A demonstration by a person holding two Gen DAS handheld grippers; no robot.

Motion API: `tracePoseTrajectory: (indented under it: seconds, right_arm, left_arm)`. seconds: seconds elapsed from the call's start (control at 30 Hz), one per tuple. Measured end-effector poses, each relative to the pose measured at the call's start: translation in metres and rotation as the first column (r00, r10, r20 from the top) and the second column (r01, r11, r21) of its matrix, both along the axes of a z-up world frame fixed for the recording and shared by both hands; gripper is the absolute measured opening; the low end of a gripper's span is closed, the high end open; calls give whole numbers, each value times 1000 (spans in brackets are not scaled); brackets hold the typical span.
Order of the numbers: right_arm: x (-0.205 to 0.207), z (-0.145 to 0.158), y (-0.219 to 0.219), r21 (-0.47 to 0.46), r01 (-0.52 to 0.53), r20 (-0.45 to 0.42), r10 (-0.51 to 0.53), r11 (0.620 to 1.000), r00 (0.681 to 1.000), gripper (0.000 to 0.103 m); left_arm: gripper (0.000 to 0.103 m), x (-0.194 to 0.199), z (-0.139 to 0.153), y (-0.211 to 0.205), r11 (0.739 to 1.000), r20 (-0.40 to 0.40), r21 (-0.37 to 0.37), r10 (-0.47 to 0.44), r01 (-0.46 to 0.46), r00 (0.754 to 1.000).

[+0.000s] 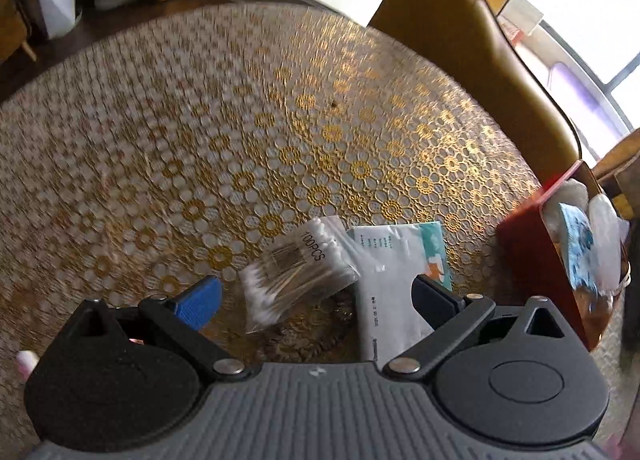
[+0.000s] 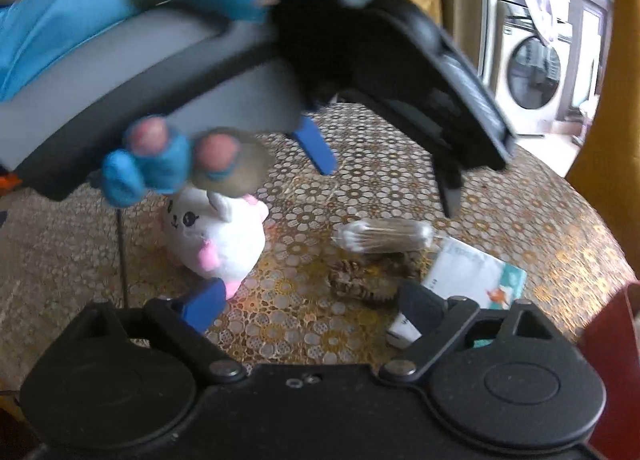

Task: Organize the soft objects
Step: 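Grasp the clear cotton-swab bag with the left tool while the right tool grasps the brown cord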

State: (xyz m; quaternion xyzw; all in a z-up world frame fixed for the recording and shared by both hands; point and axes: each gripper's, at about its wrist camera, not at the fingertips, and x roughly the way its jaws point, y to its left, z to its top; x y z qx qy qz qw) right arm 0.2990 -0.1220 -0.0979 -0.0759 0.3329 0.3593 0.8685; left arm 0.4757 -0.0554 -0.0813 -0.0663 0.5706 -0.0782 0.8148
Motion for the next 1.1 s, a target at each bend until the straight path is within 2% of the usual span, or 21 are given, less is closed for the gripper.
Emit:
tracePoseTrajectory:
  seconds: [0.23,0.5,0.6,0.73,0.83,0.93,1.03,1.1]
  right_arm:
    - [16,-14,10,-46,-28,23,29,999,999,81]
    - [27,-27,22,-71,-68,3,69,995,998,64]
    - [29,-33,30,-103,-76,17,78,992,997,54]
    - [30,-40,33,-112,-63,25,67,992,997,48]
    - [28,-43,35,-137,-50,51,58,989,997,43]
    - [25,-44,36,-150,-45,64,56,988,996,39]
    - [22,-45,37,-165,-41,83,55,985,995,35]
    - [20,-45,37,-165,-37,88,52,986,995,31]
  left_arm:
    - [102,21,-26,0,998,-42,-4,56,-56,998]
    - [102,31,-44,-3,999,-62,-4,44,-45,997]
    - [102,35,-51,2,997,-68,-7,77,-78,995]
    - [101,36,-59,12,992,-75,-11,127,-128,989]
    - [101,38,-62,23,983,-73,-49,171,-175,983]
    - [100,41,-67,26,983,-75,-40,174,-178,982]
    - [88,42,-72,26,986,-71,-31,164,-166,984]
    - [84,41,-74,26,985,-66,-20,169,-170,984]
